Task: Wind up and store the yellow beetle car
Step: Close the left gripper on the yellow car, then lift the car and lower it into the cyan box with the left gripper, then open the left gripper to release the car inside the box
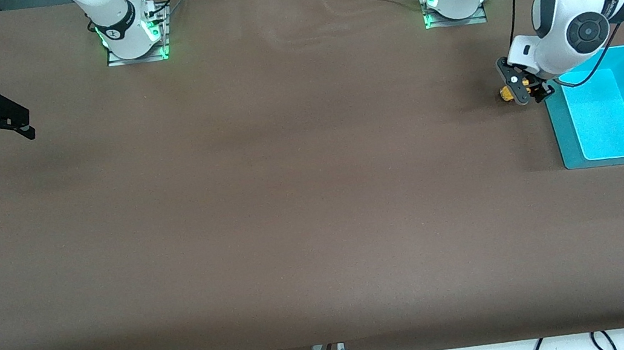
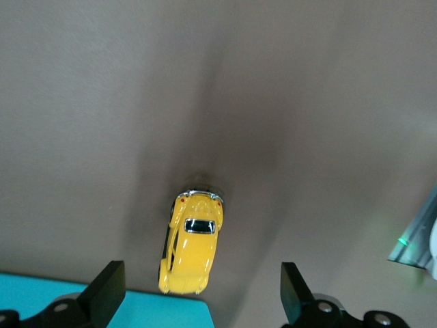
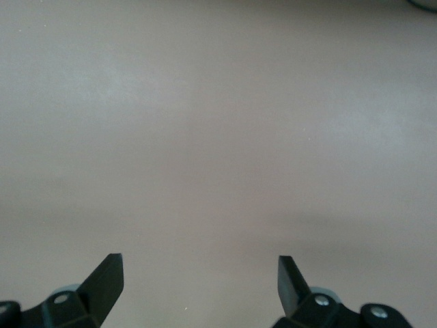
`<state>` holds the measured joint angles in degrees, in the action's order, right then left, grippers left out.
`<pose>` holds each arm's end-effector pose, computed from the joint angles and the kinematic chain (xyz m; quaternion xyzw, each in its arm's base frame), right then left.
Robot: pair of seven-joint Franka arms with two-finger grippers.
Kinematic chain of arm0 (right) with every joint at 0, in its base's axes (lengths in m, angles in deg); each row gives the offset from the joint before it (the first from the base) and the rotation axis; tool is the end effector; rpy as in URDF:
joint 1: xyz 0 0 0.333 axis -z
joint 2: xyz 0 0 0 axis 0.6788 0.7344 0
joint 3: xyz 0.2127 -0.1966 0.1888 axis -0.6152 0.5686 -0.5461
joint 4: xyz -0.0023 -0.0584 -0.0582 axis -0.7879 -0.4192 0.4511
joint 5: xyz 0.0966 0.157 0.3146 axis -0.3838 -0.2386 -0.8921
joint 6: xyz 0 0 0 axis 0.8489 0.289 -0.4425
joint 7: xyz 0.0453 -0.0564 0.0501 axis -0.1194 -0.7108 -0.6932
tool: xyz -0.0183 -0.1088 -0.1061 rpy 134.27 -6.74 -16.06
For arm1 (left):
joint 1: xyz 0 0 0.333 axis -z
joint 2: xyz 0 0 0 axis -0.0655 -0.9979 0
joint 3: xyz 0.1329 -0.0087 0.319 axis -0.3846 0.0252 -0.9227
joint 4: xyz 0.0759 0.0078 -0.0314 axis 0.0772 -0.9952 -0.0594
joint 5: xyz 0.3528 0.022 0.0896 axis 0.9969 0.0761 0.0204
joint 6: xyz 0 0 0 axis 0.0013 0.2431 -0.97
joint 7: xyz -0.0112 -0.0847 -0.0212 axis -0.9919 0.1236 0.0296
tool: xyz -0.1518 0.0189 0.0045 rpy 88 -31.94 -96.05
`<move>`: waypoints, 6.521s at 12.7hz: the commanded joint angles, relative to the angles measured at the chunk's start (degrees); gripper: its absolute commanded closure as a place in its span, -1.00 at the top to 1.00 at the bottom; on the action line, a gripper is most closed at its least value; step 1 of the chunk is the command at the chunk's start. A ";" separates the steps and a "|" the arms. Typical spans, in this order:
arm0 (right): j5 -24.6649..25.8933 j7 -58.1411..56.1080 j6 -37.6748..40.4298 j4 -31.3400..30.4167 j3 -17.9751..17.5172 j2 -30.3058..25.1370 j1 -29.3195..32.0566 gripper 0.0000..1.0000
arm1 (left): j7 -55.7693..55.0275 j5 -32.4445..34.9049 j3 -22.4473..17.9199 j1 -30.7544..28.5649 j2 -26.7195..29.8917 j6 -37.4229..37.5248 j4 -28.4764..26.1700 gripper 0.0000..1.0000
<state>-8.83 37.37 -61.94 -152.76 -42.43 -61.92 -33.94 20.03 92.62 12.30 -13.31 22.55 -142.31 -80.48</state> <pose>0.5044 0.0141 0.5929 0.9984 0.0554 0.0143 0.0031 0.3844 0.0549 0.2547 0.8088 -0.5654 -0.1601 0.0225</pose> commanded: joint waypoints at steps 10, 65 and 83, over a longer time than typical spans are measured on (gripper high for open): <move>0.04 1.51 1.85 4.87 0.27 2.55 -0.55 1.00 | 5.15 8.10 0.34 -8.73 -9.20 -19.88 -3.59 1.00; -0.57 1.16 3.52 6.81 0.62 4.49 -0.11 1.00 | 20.56 5.48 15.55 -11.75 -25.37 49.58 65.46 1.00; -0.66 1.25 3.52 6.98 0.53 4.40 -0.20 1.00 | -52.55 -13.06 5.26 12.19 -3.60 36.46 51.02 1.00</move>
<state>-8.85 38.25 -59.80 -147.48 -42.04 -58.02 -33.95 -25.17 81.64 18.33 -0.97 10.54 -100.65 -19.39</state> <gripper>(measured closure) 0.000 0.000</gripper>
